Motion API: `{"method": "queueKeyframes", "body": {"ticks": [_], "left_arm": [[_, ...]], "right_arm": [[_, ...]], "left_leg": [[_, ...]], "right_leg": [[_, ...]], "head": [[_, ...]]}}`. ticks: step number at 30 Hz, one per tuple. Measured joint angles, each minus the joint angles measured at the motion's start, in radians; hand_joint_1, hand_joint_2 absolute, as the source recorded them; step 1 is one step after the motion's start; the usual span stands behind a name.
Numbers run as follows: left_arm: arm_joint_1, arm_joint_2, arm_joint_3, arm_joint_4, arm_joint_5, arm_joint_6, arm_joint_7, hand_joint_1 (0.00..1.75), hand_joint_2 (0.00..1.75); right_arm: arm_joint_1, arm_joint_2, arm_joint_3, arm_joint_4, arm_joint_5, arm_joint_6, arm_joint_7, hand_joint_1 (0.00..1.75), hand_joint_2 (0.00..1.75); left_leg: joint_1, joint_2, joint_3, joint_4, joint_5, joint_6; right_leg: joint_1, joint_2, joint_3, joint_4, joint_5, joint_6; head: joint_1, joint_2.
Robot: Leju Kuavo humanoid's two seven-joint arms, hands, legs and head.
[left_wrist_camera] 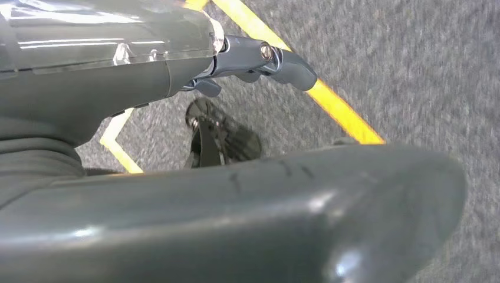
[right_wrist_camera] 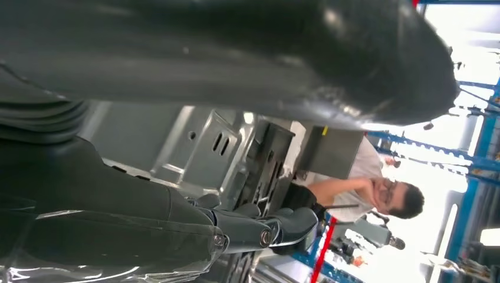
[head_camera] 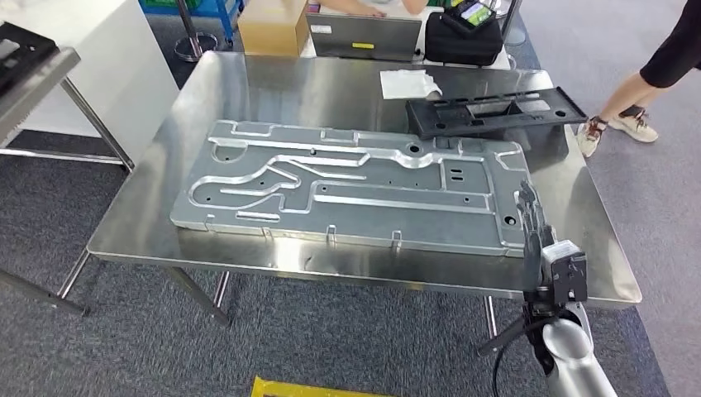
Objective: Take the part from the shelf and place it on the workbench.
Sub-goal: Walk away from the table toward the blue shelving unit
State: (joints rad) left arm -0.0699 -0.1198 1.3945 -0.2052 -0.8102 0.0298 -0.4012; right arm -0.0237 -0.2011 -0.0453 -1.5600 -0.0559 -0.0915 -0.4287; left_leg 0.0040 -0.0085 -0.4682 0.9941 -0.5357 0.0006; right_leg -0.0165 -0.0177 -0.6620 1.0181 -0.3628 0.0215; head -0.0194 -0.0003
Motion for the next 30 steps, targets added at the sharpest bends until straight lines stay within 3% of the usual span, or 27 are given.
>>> {"method": "queueKeyframes", "body": {"ticks": [2, 3, 4, 5, 7, 8, 9, 10, 12, 14, 15, 17, 19, 22, 23, 24, 25, 26, 27, 28, 30], "left_arm": [[-0.002, -0.001, 0.007, 0.0, 0.009, 0.002, 0.002, 0.0, 0.0], [-0.004, -0.002, 0.011, 0.0, 0.014, 0.005, 0.003, 0.0, 0.0], [-0.006, -0.003, 0.016, 0.0, 0.019, 0.009, 0.005, 0.0, 0.0], [-0.008, -0.005, 0.02, 0.0, 0.024, 0.014, 0.007, 0.0, 0.0], [-0.01, -0.007, 0.028, 0.0, 0.033, 0.026, 0.011, 0.0, 0.0], [-0.01, -0.009, 0.033, 0.0, 0.036, 0.033, 0.013, 0.0, 0.0], [-0.011, -0.011, 0.037, 0.0, 0.039, 0.039, 0.015, 0.0, 0.0], [-0.011, -0.014, 0.041, 0.0, 0.042, 0.044, 0.016, 0.0, 0.0], [-0.013, -0.021, 0.046, 0.0, 0.046, 0.053, 0.018, 0.0, 0.0], [-0.016, -0.027, 0.049, 0.0, 0.047, 0.059, 0.018, 0.0, 0.0], [-0.017, -0.028, 0.05, 0.0, 0.047, 0.06, 0.018, 0.0, 0.0], [-0.017, -0.029, 0.054, 0.0, 0.047, 0.061, 0.018, 0.0, 0.0], [-0.017, -0.03, 0.059, 0.0, 0.047, 0.062, 0.018, 0.0, 0.0], [-0.016, -0.03, 0.064, 0.0, 0.048, 0.068, 0.018, 0.0, 0.0], [-0.016, -0.031, 0.065, 0.0, 0.049, 0.072, 0.018, 0.0, 0.0], [-0.016, -0.031, 0.065, 0.0, 0.051, 0.078, 0.017, 0.0, 0.0], [-0.017, -0.032, 0.066, 0.0, 0.053, 0.084, 0.016, 0.0, 0.0], [-0.017, -0.033, 0.066, 0.0, 0.055, 0.091, 0.014, 0.0, 0.0], [-0.018, -0.034, 0.066, 0.0, 0.057, 0.097, 0.012, 0.0, 0.0], [-0.019, -0.035, 0.067, 0.0, 0.059, 0.104, 0.011, 0.0, 0.0], [-0.021, -0.038, 0.068, 0.0, 0.062, 0.112, 0.007, 0.0, 0.0]], "right_arm": [[0.043, 0.021, -0.018, -0.03, 0.02, 0.003, -0.008, 0.0, 0.0], [0.059, 0.03, -0.024, -0.038, 0.027, 0.003, -0.011, 0.0, 0.0], [0.07, 0.039, -0.028, -0.043, 0.033, 0.003, -0.014, 0.0, 0.0], [0.077, 0.048, -0.031, -0.045, 0.037, 0.005, -0.017, 0.0, 0.0], [0.08, 0.064, -0.033, -0.041, 0.046, 0.012, -0.026, 0.0, 0.0], [0.08, 0.073, -0.033, -0.037, 0.051, 0.015, -0.032, 0.0, 0.0], [0.08, 0.08, -0.033, -0.03, 0.056, 0.016, -0.037, 0.0, 0.0], [0.078, 0.086, -0.033, -0.022, 0.061, 0.016, -0.042, 0.0, 0.0], [0.071, 0.095, -0.033, -0.007, 0.07, 0.015, -0.049, 0.0, 0.0], [0.06, 0.1, -0.033, 0.004, 0.076, 0.014, -0.053, 0.0, 0.0], [0.056, 0.101, -0.033, 0.008, 0.077, 0.014, -0.055, 0.0, 0.0], [0.053, 0.105, -0.033, 0.016, 0.077, 0.014, -0.057, 0.0, 0.0], [0.051, 0.111, -0.033, 0.024, 0.077, 0.014, -0.059, 0.0, 0.0], [0.051, 0.121, -0.032, 0.033, 0.077, 0.014, -0.062, 0.0, 0.0], [0.052, 0.125, -0.032, 0.036, 0.077, 0.013, -0.063, 0.0, 0.0], [0.053, 0.128, -0.032, 0.04, 0.078, 0.013, -0.064, 0.0, 0.0], [0.054, 0.132, -0.032, 0.043, 0.08, 0.012, -0.065, 0.0, 0.0], [0.055, 0.135, -0.032, 0.047, 0.082, 0.01, -0.066, 0.0, 0.0], [0.056, 0.137, -0.032, 0.051, 0.086, 0.007, -0.067, 0.0, 0.0], [0.057, 0.138, -0.032, 0.054, 0.09, 0.004, -0.069, 0.0, 0.0], [0.058, 0.138, -0.031, 0.059, 0.095, 0.0, -0.072, 0.0, 0.0]], "left_leg": [[-0.002, 0.004, -0.01, -0.002, 0.021, 0.016], [-0.002, 0.008, -0.019, -0.005, 0.034, 0.024], [-0.001, 0.011, -0.029, -0.008, 0.048, 0.032], [-0.001, 0.014, -0.043, -0.01, 0.062, 0.038], [-0.004, 0.017, -0.075, -0.008, 0.086, 0.042], [-0.006, 0.019, -0.093, -0.006, 0.099, 0.042], [-0.008, 0.019, -0.11, -0.004, 0.11, 0.042], [-0.009, 0.019, -0.127, -0.001, 0.12, 0.041], [-0.011, 0.019, -0.154, 0.007, 0.139, 0.037], [-0.013, 0.018, -0.17, 0.013, 0.156, 0.029], [-0.013, 0.018, -0.173, 0.013, 0.166, 0.023], [-0.011, 0.018, -0.177, 0.01, 0.181, 0.011], [-0.009, 0.015, -0.194, 0.038, 0.141, 0.0], [-0.003, 0.013, -0.237, 0.206, -0.009, -0.015], [-0.001, 0.013, -0.243, 0.266, -0.034, -0.018], [0.001, 0.013, -0.237, 0.302, -0.029, -0.021], [0.002, 0.013, -0.215, 0.304, -0.004, -0.022], [0.002, 0.013, -0.175, 0.269, 0.025, -0.02], [0.003, 0.012, -0.12, 0.207, 0.042, -0.017], [0.001, 0.012, -0.055, 0.122, 0.037, -0.012], [-0.004, 0.011, 0.023, 0.003, 0.006, 0.001]], "right_leg": [[-0.005, 0.003, -0.002, -0.007, 0.013, 0.013], [-0.007, 0.006, -0.008, 0.001, -0.002, 0.018], [-0.008, 0.008, -0.018, 0.025, -0.035, 0.022], [-0.009, 0.01, -0.033, 0.073, -0.089, 0.024], [-0.008, 0.012, -0.061, 0.204, -0.19, 0.026], [-0.008, 0.012, -0.064, 0.258, -0.211, 0.027], [-0.007, 0.012, -0.051, 0.281, -0.205, 0.025], [-0.006, 0.012, -0.022, 0.271, -0.183, 0.022], [-0.001, 0.013, 0.085, 0.155, -0.148, 0.011], [0.007, 0.013, 0.184, 0.015, -0.164, -0.001], [0.012, 0.013, 0.205, -0.022, -0.176, -0.006], [0.013, 0.011, 0.2, -0.038, -0.165, -0.016], [0.008, 0.008, 0.178, -0.043, -0.14, -0.032], [0.005, 0.006, 0.128, -0.043, -0.098, -0.041], [0.006, 0.005, 0.111, -0.042, -0.085, -0.04], [0.006, 0.005, 0.093, -0.039, -0.072, -0.038], [0.006, 0.005, 0.074, -0.035, -0.06, -0.036], [0.006, 0.005, 0.056, -0.031, -0.049, -0.033], [0.006, 0.005, 0.041, -0.025, -0.039, -0.029], [0.007, 0.005, 0.029, -0.02, -0.03, -0.025], [0.008, 0.003, 0.02, -0.016, -0.012, -0.013]], "head": [[0.0, 0.0], [0.0, 0.0], [0.0, 0.0], [0.001, 0.0], [0.001, 0.0], [0.001, 0.0], [0.001, 0.0], [0.001, 0.0], [0.001, 0.0], [0.0, 0.0], [0.0, 0.0], [0.0, 0.0], [0.0, 0.0], [-0.002, 0.0], [-0.002, 0.0], [-0.002, 0.0], [-0.002, 0.0], [-0.002, 0.0], [-0.002, 0.0], [-0.002, 0.0], [-0.002, 0.0]]}}
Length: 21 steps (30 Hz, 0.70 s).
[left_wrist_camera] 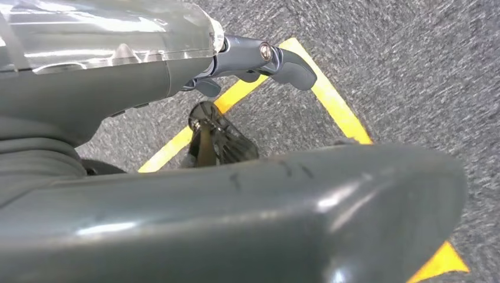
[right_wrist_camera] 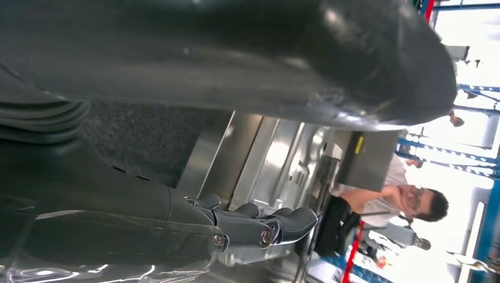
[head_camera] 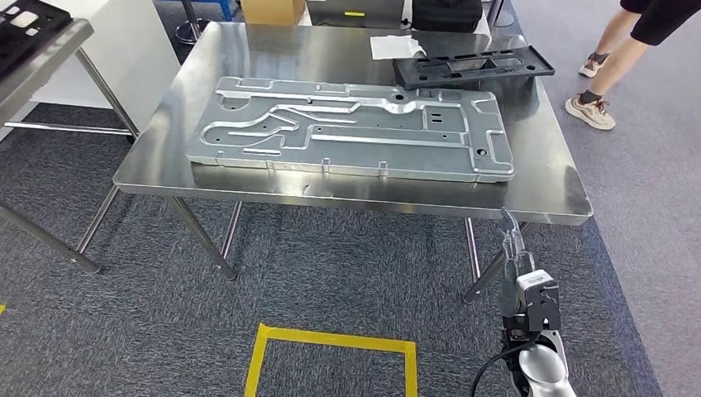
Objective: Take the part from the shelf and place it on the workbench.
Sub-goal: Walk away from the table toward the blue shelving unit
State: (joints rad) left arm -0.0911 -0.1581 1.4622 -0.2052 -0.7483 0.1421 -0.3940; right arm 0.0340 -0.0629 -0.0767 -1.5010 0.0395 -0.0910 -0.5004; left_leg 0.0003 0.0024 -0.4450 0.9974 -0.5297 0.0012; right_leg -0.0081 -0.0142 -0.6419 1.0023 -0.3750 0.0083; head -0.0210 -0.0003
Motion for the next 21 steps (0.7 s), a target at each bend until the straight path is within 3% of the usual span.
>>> {"method": "queueKeyframes", "body": {"ticks": [1, 3, 4, 5, 7, 8, 9, 10, 12, 14, 15, 16, 18, 20, 21], "left_arm": [[0.0, -0.002, 0.001, 0.0, 0.001, 0.003, -0.001, 0.0, 0.0], [0.001, -0.006, 0.004, 0.0, 0.002, 0.008, -0.003, 0.0, 0.0], [0.001, -0.008, 0.006, 0.0, 0.002, 0.012, -0.003, 0.0, 0.0], [0.001, -0.01, 0.006, 0.0, 0.003, 0.016, -0.003, 0.0, 0.0], [0.002, -0.015, 0.008, 0.0, 0.003, 0.022, -0.005, 0.0, 0.0], [0.003, -0.017, 0.01, 0.0, 0.003, 0.023, -0.006, 0.0, 0.0], [0.004, -0.019, 0.011, 0.0, 0.002, 0.022, -0.008, 0.0, 0.0], [0.006, -0.021, 0.012, 0.0, 0.0, 0.02, -0.01, 0.0, 0.0], [0.008, -0.024, 0.013, 0.0, -0.005, 0.017, -0.011, 0.0, 0.0], [0.007, -0.029, 0.013, 0.0, -0.011, 0.016, -0.01, 0.0, 0.0], [0.006, -0.03, 0.013, 0.0, -0.014, 0.018, -0.009, 0.0, 0.0], [0.005, -0.032, 0.013, 0.0, -0.017, 0.022, -0.007, 0.0, 0.0], [0.007, -0.032, 0.013, 0.0, -0.025, 0.037, 0.001, 0.0, 0.0], [0.008, -0.034, 0.013, 0.0, -0.032, 0.06, 0.015, 0.0, 0.0], [0.007, -0.035, 0.013, 0.0, -0.035, 0.072, 0.023, 0.0, 0.0]], "right_arm": [[0.001, 0.0, 0.0, 0.003, 0.001, -0.001, -0.002, 0.0, 0.0], [0.003, 0.0, 0.001, 0.01, 0.002, -0.001, -0.005, 0.0, 0.0], [0.004, 0.0, 0.001, 0.013, 0.003, -0.001, -0.006, 0.0, 0.0], [0.006, -0.001, 0.002, 0.018, 0.006, -0.001, -0.006, 0.0, 0.0], [0.007, -0.003, 0.002, 0.029, 0.017, -0.003, -0.006, 0.0, 0.0], [0.008, -0.005, 0.002, 0.036, 0.027, -0.005, -0.006, 0.0, 0.0], [0.009, -0.008, 0.003, 0.044, 0.04, -0.008, -0.006, 0.0, 0.0], [0.009, -0.013, 0.004, 0.054, 0.055, -0.012, -0.005, 0.0, 0.0], [0.009, -0.022, 0.008, 0.076, 0.091, -0.025, -0.004, 0.0, 0.0], [0.005, -0.031, 0.017, 0.106, 0.139, -0.044, 0.003, 0.0, 0.0], [0.002, -0.033, 0.024, 0.129, 0.165, -0.055, 0.008, 0.0, 0.0], [-0.005, -0.034, 0.033, 0.158, 0.192, -0.07, 0.013, 0.0, 0.0], [-0.034, -0.03, 0.056, 0.259, 0.266, -0.137, 0.033, 0.0, 0.0], [-0.084, -0.016, 0.086, 0.426, 0.386, -0.261, 0.091, 0.0, 0.0], [-0.108, -0.006, 0.103, 0.521, 0.455, -0.323, 0.141, 0.0, 0.0]], "left_leg": [[-0.003, 0.0, 0.011, -0.025, -0.007, 0.007], [-0.003, 0.002, -0.005, -0.027, 0.011, 0.024], [-0.002, 0.003, -0.016, -0.029, 0.024, 0.035], [-0.001, 0.004, -0.03, -0.031, 0.039, 0.043], [-0.003, 0.002, -0.066, -0.03, 0.068, 0.051], [-0.004, -0.001, -0.085, -0.028, 0.082, 0.051], [-0.006, -0.006, -0.105, -0.026, 0.097, 0.051], [-0.007, -0.012, -0.125, -0.023, 0.11, 0.049], [-0.008, -0.026, -0.16, -0.014, 0.133, 0.046], [-0.011, -0.043, -0.186, -0.006, 0.153, 0.039], [-0.011, -0.051, -0.193, -0.005, 0.162, 0.034], [-0.011, -0.058, -0.198, -0.006, 0.171, 0.028], [-0.008, -0.069, -0.204, -0.011, 0.186, 0.015], [-0.005, -0.057, -0.225, 0.023, 0.149, 0.006], [-0.002, -0.042, -0.244, 0.071, 0.104, 0.002]], "right_leg": [[0.0, -0.001, -0.001, -0.002, 0.01, 0.007], [-0.003, 0.0, -0.007, -0.002, 0.017, 0.019], [-0.005, 0.002, -0.015, 0.015, -0.008, 0.024], [-0.006, 0.004, -0.028, 0.049, -0.051, 0.028], [-0.008, 0.007, -0.059, 0.173, -0.167, 0.031], [-0.007, 0.007, -0.068, 0.236, -0.2, 0.032], [-0.007, 0.008, -0.068, 0.282, -0.208, 0.032], [-0.006, 0.01, -0.051, 0.296, -0.191, 0.031], [-0.003, 0.023, 0.033, 0.219, -0.136, 0.021], [0.001, 0.053, 0.149, 0.059, -0.139, 0.006], [0.003, 0.064, 0.187, -0.002, -0.155, 0.001], [0.006, 0.066, 0.207, -0.039, -0.169, -0.003], [0.005, 0.049, 0.202, -0.052, -0.158, -0.013], [-0.001, 0.032, 0.188, -0.058, -0.135, -0.026], [-0.003, 0.022, 0.178, -0.059, -0.125, -0.03]], "head": [[0.0, 0.0], [0.0, 0.0], [0.0, 0.0], [0.0, 0.0], [0.0, 0.0], [0.0, 0.0], [0.0, 0.0], [0.0, 0.0], [0.0, 0.0], [0.0, 0.0], [0.0, 0.0], [0.0, 0.0], [0.0, 0.0], [-0.001, 0.0], [-0.001, 0.0]]}}
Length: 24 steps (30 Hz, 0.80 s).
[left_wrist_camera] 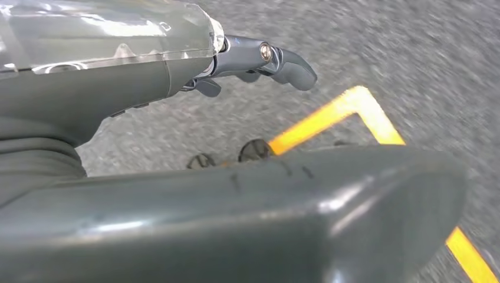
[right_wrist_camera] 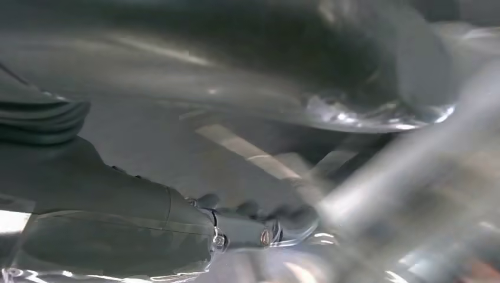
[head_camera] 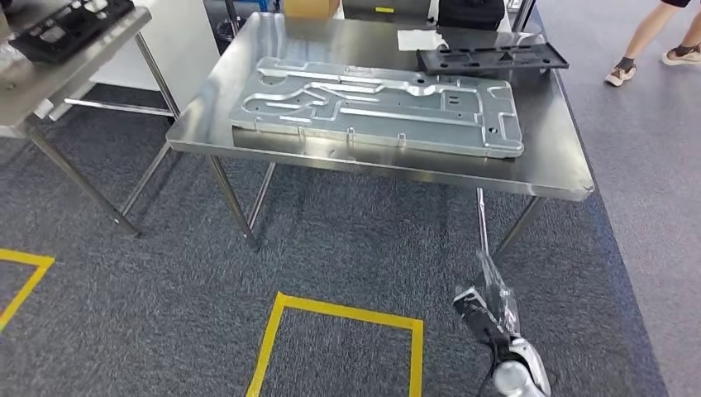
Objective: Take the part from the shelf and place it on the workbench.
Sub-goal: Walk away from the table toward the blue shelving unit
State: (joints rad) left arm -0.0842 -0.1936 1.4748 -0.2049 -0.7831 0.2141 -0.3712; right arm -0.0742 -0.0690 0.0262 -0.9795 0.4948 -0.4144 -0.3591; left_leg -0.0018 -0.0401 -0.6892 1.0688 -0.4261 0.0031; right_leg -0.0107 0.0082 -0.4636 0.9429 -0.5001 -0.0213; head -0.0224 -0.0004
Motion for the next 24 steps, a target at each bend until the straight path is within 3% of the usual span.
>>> {"method": "queueKeyframes", "body": {"ticks": [2, 3, 4, 5, 7, 9, 10, 12, 14, 16, 18, 19, 20, 22, 24], "left_arm": [[-0.002, -0.004, 0.0, 0.0, -0.003, 0.023, 0.014, 0.0, 0.0], [-0.003, -0.005, 0.0, 0.0, -0.004, 0.032, 0.019, 0.0, 0.0], [-0.002, -0.006, 0.0, 0.0, -0.004, 0.039, 0.023, 0.0, 0.0], [-0.001, -0.007, 0.0, 0.0, -0.004, 0.045, 0.026, 0.0, 0.0], [-0.002, -0.009, 0.0, 0.0, -0.003, 0.063, 0.034, 0.0, 0.0], [-0.005, -0.01, 0.0, 0.0, -0.002, 0.087, 0.046, 0.0, 0.0], [-0.005, -0.011, 0.0, 0.0, -0.001, 0.098, 0.051, 0.0, 0.0], [0.0, -0.011, 0.0, 0.0, -0.001, 0.115, 0.063, 0.0, 0.0], [0.004, -0.012, 0.0, 0.0, -0.001, 0.12, 0.074, 0.0, 0.0], [0.004, -0.012, 0.0, 0.0, -0.003, 0.12, 0.082, 0.0, 0.0], [0.004, -0.012, 0.0, 0.0, -0.006, 0.118, 0.087, 0.0, 0.0], [0.004, -0.011, 0.0, 0.0, -0.008, 0.116, 0.089, 0.0, 0.0], [0.005, -0.011, 0.0, 0.0, -0.012, 0.113, 0.093, 0.0, 0.0], [0.004, -0.01, 0.0, 0.0, -0.024, 0.104, 0.102, 0.0, 0.0], [0.002, -0.009, -0.003, 0.0, -0.037, 0.094, 0.111, 0.0, 0.0]], "right_arm": [[-0.03, 0.015, 0.043, 0.193, 0.128, -0.09, 0.128, 0.0, 0.0], [-0.037, 0.021, 0.065, 0.272, 0.169, -0.111, 0.179, 0.0, 0.0], [-0.04, 0.026, 0.085, 0.339, 0.193, -0.118, 0.215, 0.0, 0.0], [-0.045, 0.031, 0.099, 0.393, 0.198, -0.11, 0.237, 0.0, 0.0], [-0.059, 0.043, 0.112, 0.489, 0.176, -0.052, 0.299, 0.0, 0.0], [-0.059, 0.051, 0.108, 0.567, 0.128, 0.021, 0.383, 0.0, 0.0], [-0.051, 0.055, 0.101, 0.599, 0.102, 0.049, 0.425, 0.0, 0.0], [-0.031, 0.063, 0.08, 0.654, 0.049, 0.093, 0.498, 0.0, 0.0], [-0.008, 0.07, 0.057, 0.692, 0.014, 0.119, 0.543, 0.0, 0.0], [0.012, 0.075, 0.036, 0.721, -0.005, 0.131, 0.567, 0.0, 0.0], [0.024, 0.077, 0.022, 0.742, -0.011, 0.135, 0.579, 0.0, 0.0], [0.027, 0.077, 0.016, 0.749, -0.013, 0.137, 0.582, 0.0, 0.0], [0.029, 0.079, 0.01, 0.755, -0.016, 0.139, 0.583, 0.0, 0.0], [0.03, 0.082, -0.006, 0.763, -0.026, 0.142, 0.569, 0.0, 0.0], [0.032, 0.087, -0.021, 0.769, -0.032, 0.142, 0.542, 0.0, 0.0]], "left_leg": [[0.006, 0.021, -0.045, 0.138, -0.09, -0.015], [0.009, 0.027, -0.059, 0.199, -0.107, -0.022], [0.013, 0.031, -0.056, 0.226, -0.099, -0.027], [0.016, 0.036, -0.031, 0.212, -0.077, -0.031], [0.02, 0.06, 0.079, 0.074, -0.044, -0.032], [0.016, 0.081, 0.165, -0.051, -0.05, -0.022], [0.014, 0.083, 0.178, -0.073, -0.058, -0.014], [0.013, 0.07, 0.172, -0.08, -0.058, 0.005], [0.015, 0.059, 0.168, -0.087, -0.05, 0.022], [0.013, 0.05, 0.16, -0.089, -0.041, 0.035], [0.008, 0.036, 0.149, -0.088, -0.035, 0.04], [0.006, 0.027, 0.145, -0.086, -0.033, 0.04], [0.004, 0.017, 0.143, -0.084, -0.031, 0.039], [0.003, -0.002, 0.142, -0.081, -0.029, 0.037], [-0.001, -0.019, 0.137, -0.076, -0.027, 0.03]], "right_leg": [[0.0, -0.024, -0.019, 0.001, 0.015, 0.0], [0.0, -0.038, -0.029, 0.003, 0.02, 0.002], [-0.001, -0.052, -0.037, 0.007, 0.025, 0.005], [-0.001, -0.064, -0.045, 0.011, 0.027, 0.008], [-0.002, -0.083, -0.058, 0.023, 0.029, 0.016], [0.0, -0.1, -0.063, 0.033, 0.027, 0.028], [0.002, -0.108, -0.062, 0.037, 0.026, 0.034], [0.003, -0.118, -0.059, 0.04, 0.025, 0.047], [-0.002, -0.083, -0.074, 0.075, -0.005, 0.058], [-0.005, -0.032, -0.128, 0.19, -0.078, 0.064], [-0.005, -0.015, -0.187, 0.317, -0.132, 0.065], [-0.004, -0.013, -0.197, 0.34, -0.13, 0.064], [-0.004, -0.011, -0.186, 0.32, -0.108, 0.061], [-0.003, 0.01, -0.118, 0.192, -0.037, 0.049], [-0.001, 0.041, -0.061, 0.075, 0.002, 0.038]], "head": [[-0.001, 0.0], [-0.001, 0.0], [-0.001, 0.0], [-0.001, 0.0], [-0.001, 0.0], [-0.001, 0.0], [0.0, 0.0], [0.001, 0.0], [0.001, 0.0], [0.001, 0.0], [0.001, 0.0], [0.001, 0.0], [0.001, 0.0], [0.001, 0.0], [0.001, 0.0]]}}
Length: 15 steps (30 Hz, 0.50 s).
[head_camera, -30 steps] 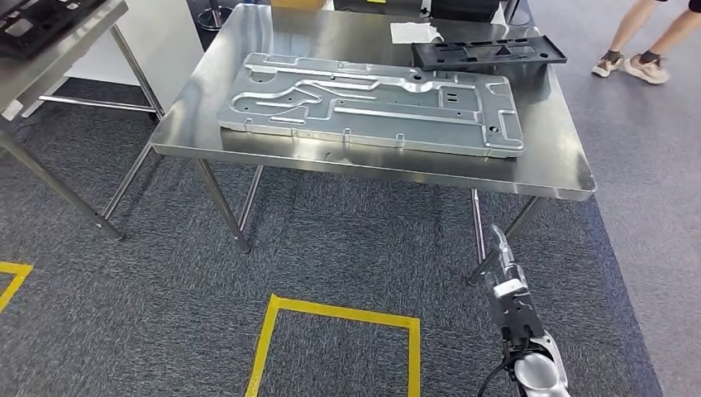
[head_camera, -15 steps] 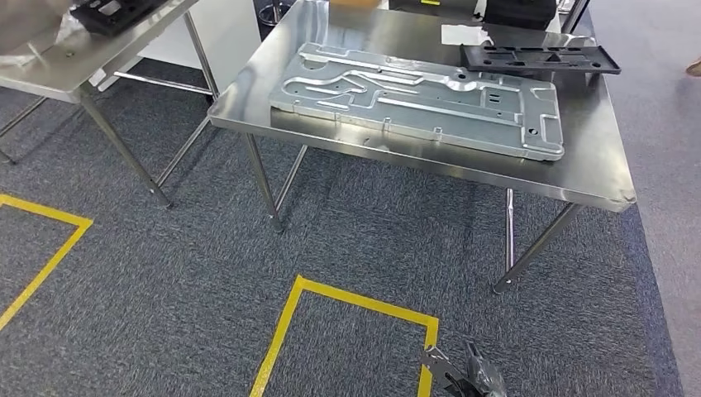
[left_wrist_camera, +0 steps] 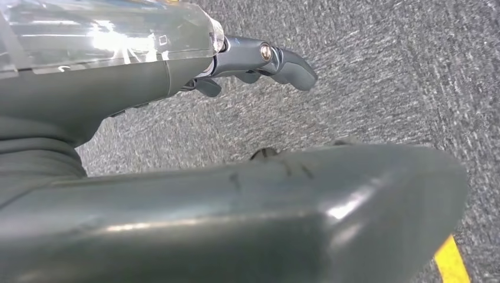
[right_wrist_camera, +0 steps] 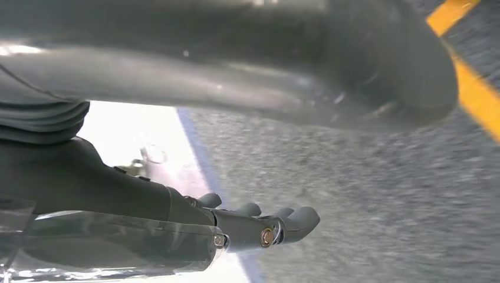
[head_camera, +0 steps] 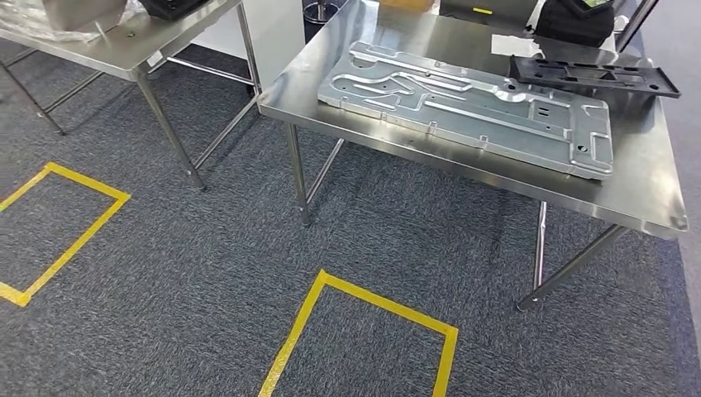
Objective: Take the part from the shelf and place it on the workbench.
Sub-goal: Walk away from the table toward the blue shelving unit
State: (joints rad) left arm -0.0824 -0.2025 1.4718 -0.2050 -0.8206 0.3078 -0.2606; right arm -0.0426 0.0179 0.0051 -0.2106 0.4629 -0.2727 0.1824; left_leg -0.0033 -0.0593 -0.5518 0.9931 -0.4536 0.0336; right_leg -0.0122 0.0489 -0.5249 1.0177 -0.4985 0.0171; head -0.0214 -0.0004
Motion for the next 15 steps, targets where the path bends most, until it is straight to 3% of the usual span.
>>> {"method": "queueKeyframes", "body": {"ticks": [1, 3, 5, 8, 9, 10, 11, 12, 14, 15], "left_arm": [[-0.001, 0.0, -0.003, 0.0, -0.007, -0.003, 0.004, 0.0, 0.0], [-0.001, 0.001, -0.01, 0.0, -0.018, -0.006, 0.008, 0.0, 0.0], [0.0, 0.002, -0.014, 0.0, -0.024, -0.007, 0.009, 0.0, 0.0], [-0.001, 0.002, -0.016, 0.0, -0.025, -0.012, 0.009, 0.0, 0.0], [-0.001, 0.002, -0.016, 0.0, -0.024, -0.014, 0.008, 0.0, 0.0], [-0.001, 0.002, -0.016, 0.0, -0.022, -0.016, 0.008, 0.0, 0.0], [0.0, 0.002, -0.016, 0.0, -0.02, -0.017, 0.008, 0.0, 0.0], [0.001, 0.002, -0.016, 0.0, -0.018, -0.018, 0.008, 0.0, 0.0], [-0.001, 0.002, -0.016, 0.0, -0.017, -0.018, 0.008, 0.0, 0.0], [-0.002, 0.002, -0.016, 0.0, -0.017, -0.018, 0.008, 0.0, 0.0]], "right_arm": [[0.0, 0.002, -0.005, 0.002, 0.0, 0.0, -0.014, 0.0, 0.0], [-0.001, 0.008, -0.01, 0.005, 0.001, 0.002, -0.036, 0.0, 0.0], [-0.002, 0.014, -0.013, 0.006, 0.002, 0.004, -0.046, 0.0, 0.0], [0.001, 0.019, -0.02, 0.011, 0.004, 0.007, -0.049, 0.0, 0.0], [0.002, 0.019, -0.021, 0.013, 0.005, 0.01, -0.049, 0.0, 0.0], [0.002, 0.019, -0.023, 0.015, 0.007, 0.013, -0.049, 0.0, 0.0], [0.001, 0.019, -0.023, 0.016, 0.007, 0.016, -0.049, 0.0, 0.0], [0.001, 0.019, -0.024, 0.017, 0.008, 0.017, -0.049, 0.0, 0.0], [0.0, 0.02, -0.025, 0.018, 0.008, 0.018, -0.049, 0.0, 0.0], [0.0, 0.021, -0.025, 0.019, 0.008, 0.018, -0.049, 0.0, 0.0]], "left_leg": [[0.0, -0.008, -0.003, 0.001, 0.002, -0.005], [0.0, -0.022, -0.009, 0.002, 0.006, -0.017], [0.001, -0.005, -0.023, 0.029, -0.013, -0.027], [0.006, 0.043, -0.104, 0.211, -0.118, -0.041], [0.008, 0.047, -0.131, 0.273, -0.144, -0.044], [0.011, 0.05, -0.142, 0.304, -0.15, -0.047], [0.013, 0.053, -0.132, 0.291, -0.134, -0.049], [0.015, 0.06, -0.102, 0.239, -0.104, -0.05], [0.012, 0.094, -0.02, 0.088, -0.045, -0.046], [0.01, 0.107, 0.006, 0.038, -0.031, -0.04]], "right_leg": [[0.001, 0.007, 0.009, -0.023, 0.003, -0.004], [0.002, -0.006, 0.009, -0.03, 0.005, -0.01], [-0.002, -0.025, 0.012, -0.038, 0.011, -0.022], [-0.002, -0.061, 0.01, -0.042, 0.014, -0.032], [-0.001, -0.072, 0.008, -0.041, 0.013, -0.032], [-0.001, -0.082, 0.007, -0.04, 0.013, -0.032], [-0.001, -0.093, 0.008, -0.039, 0.013, -0.031], [-0.001, -0.102, 0.009, -0.038, 0.011, -0.029], [0.001, -0.12, 0.013, -0.033, 0.006, -0.021], [0.004, -0.127, 0.014, -0.03, 0.003, -0.015]], "head": [[0.0, 0.0], [0.0, 0.0], [0.0, 0.0], [-0.001, 0.0], [-0.001, 0.0], [-0.001, 0.0], [-0.001, 0.0], [-0.001, 0.0], [-0.001, 0.0], [-0.001, 0.0]]}}
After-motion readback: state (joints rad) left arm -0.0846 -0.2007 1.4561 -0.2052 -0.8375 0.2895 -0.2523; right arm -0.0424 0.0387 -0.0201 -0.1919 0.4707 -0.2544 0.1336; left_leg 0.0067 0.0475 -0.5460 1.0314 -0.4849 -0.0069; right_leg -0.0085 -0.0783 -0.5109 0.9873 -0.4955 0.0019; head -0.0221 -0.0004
